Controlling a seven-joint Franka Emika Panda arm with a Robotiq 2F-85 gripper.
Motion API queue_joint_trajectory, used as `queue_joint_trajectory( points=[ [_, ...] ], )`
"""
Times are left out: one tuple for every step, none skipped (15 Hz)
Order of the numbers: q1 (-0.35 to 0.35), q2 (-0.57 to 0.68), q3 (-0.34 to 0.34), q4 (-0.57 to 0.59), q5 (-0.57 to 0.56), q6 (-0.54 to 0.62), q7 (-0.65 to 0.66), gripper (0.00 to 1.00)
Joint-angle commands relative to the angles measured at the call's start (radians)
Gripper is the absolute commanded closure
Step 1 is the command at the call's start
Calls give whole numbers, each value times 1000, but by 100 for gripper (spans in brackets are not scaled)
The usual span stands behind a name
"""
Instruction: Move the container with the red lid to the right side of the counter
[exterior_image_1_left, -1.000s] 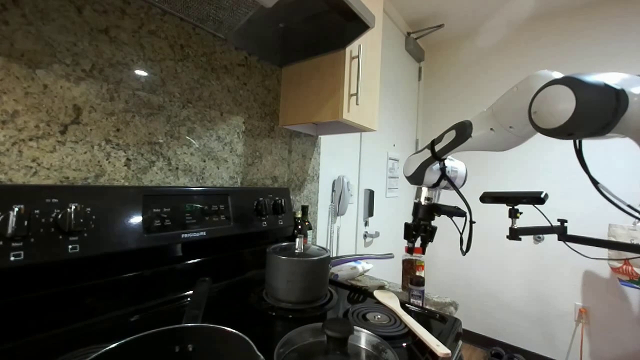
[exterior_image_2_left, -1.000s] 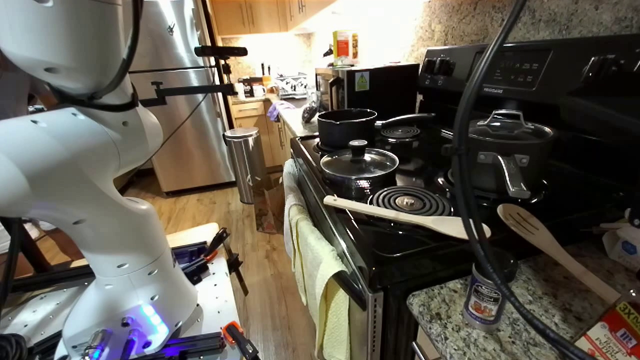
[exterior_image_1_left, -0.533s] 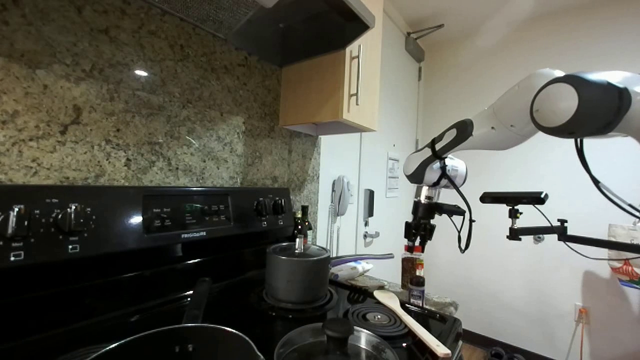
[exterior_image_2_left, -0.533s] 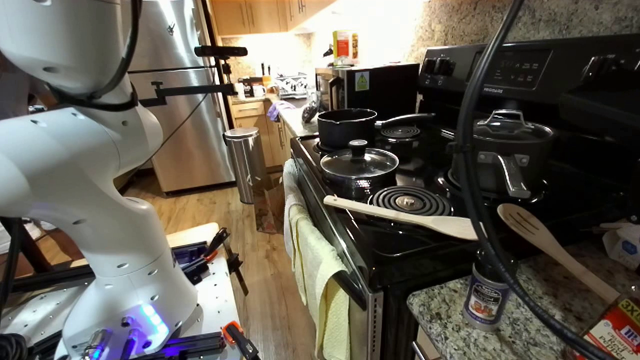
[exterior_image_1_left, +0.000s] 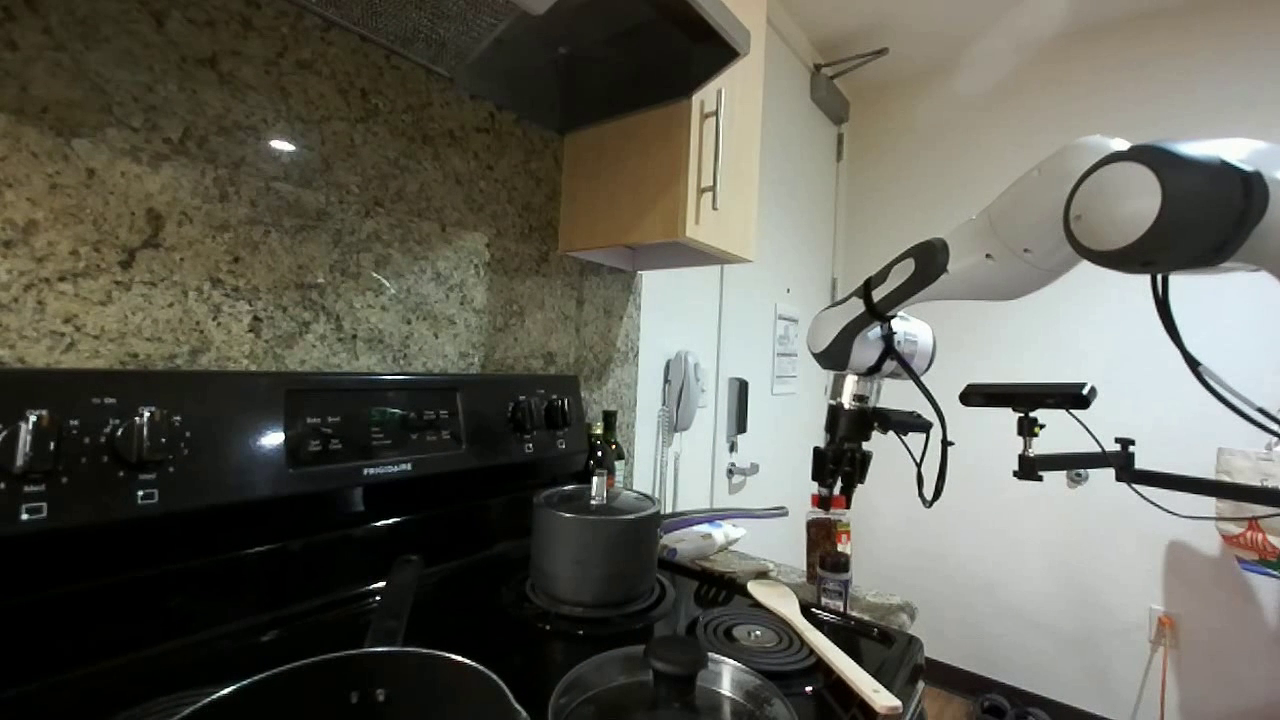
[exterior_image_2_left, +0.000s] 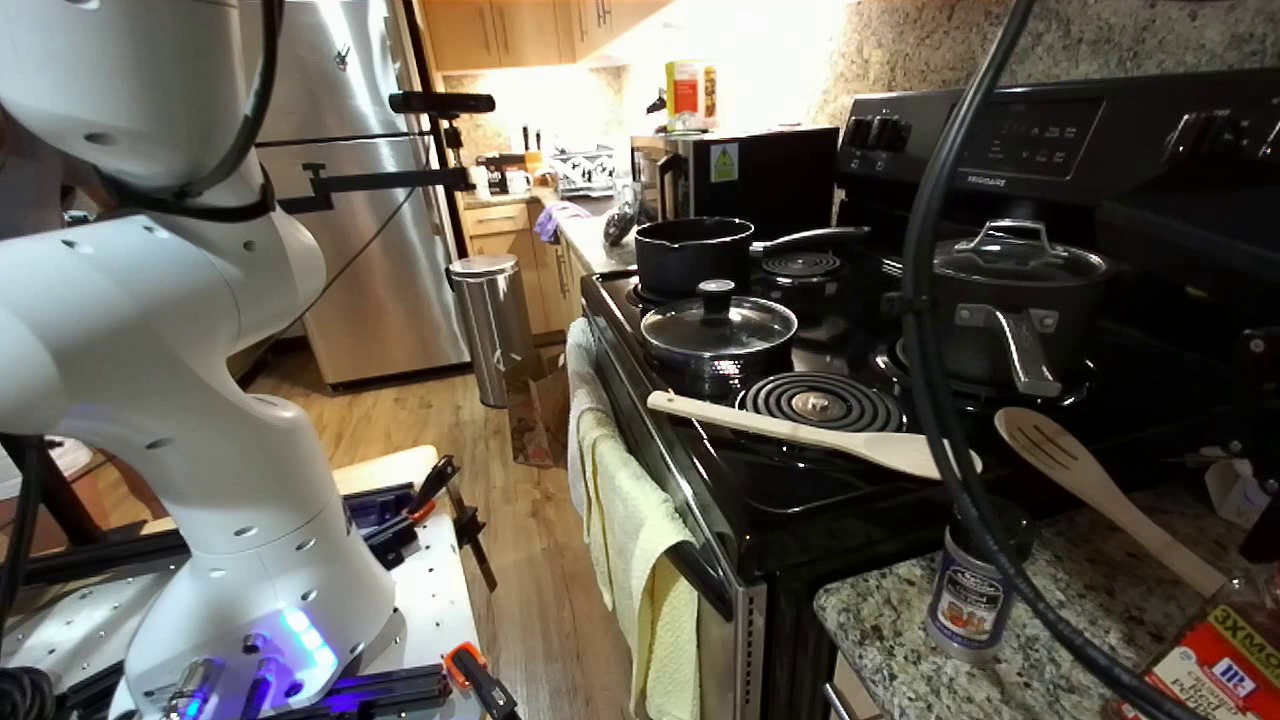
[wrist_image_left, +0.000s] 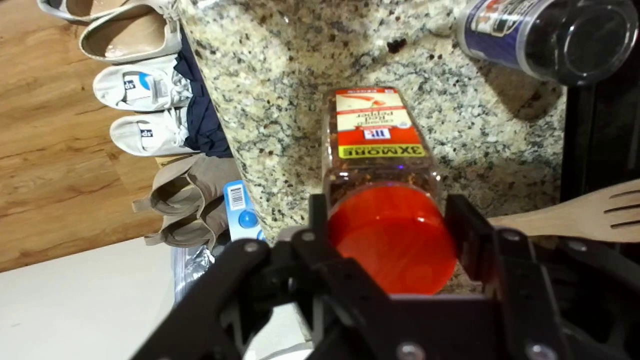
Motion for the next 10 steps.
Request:
queue_joint_trajectory(
  points=[
    [-3, -4, 22, -40, 17, 43, -40, 65],
    [-2, -1, 27, -48, 23, 56, -41, 65],
    [-3, 3, 32, -55, 27, 68, -43, 65],
    [-4, 26, 39, -86, 37, 137, -56, 65],
    [-5, 30, 44, -91, 41, 156, -63, 65],
    [-5, 29, 49, -102, 43, 194, -71, 65],
    [-5, 29, 53, -111, 47, 221, -73, 15],
    [-5, 31, 58, -119, 47, 246, -76, 14],
    [-6, 35, 61, -136, 41, 264, -79, 9],
    [-8, 41, 64, -153, 43, 287, -80, 3]
  ],
)
